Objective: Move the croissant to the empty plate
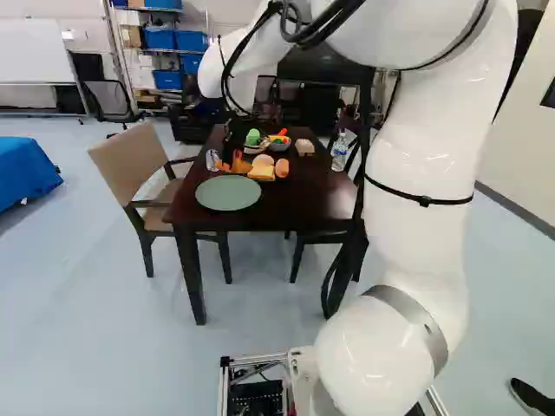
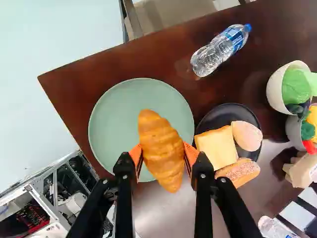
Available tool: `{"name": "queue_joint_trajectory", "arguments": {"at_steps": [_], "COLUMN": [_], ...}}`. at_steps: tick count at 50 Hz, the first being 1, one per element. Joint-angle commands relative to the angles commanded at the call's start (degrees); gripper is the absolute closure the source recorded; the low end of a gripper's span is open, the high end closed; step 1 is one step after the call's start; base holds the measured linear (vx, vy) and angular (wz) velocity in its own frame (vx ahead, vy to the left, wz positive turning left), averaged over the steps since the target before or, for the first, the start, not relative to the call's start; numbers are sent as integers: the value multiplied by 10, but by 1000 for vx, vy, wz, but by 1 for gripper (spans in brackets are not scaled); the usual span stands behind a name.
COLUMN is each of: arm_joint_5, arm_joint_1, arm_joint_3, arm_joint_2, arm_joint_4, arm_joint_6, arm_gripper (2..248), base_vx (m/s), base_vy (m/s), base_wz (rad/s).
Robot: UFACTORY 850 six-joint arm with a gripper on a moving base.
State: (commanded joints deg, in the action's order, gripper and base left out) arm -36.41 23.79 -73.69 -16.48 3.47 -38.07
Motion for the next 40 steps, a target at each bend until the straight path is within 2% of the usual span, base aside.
{"name": "queue_joint_trajectory", "arguments": {"at_steps": [40], "arm_joint_5": [0], "arm_joint_1": [2], "arm_joint_3": [-13], "arm_joint_2": [-62], "arm_joint_4": [0], "arm_joint_6": [0], "arm_gripper": [126], "base_vx": [0], "base_vy": [0], "base_wz": [0]}}
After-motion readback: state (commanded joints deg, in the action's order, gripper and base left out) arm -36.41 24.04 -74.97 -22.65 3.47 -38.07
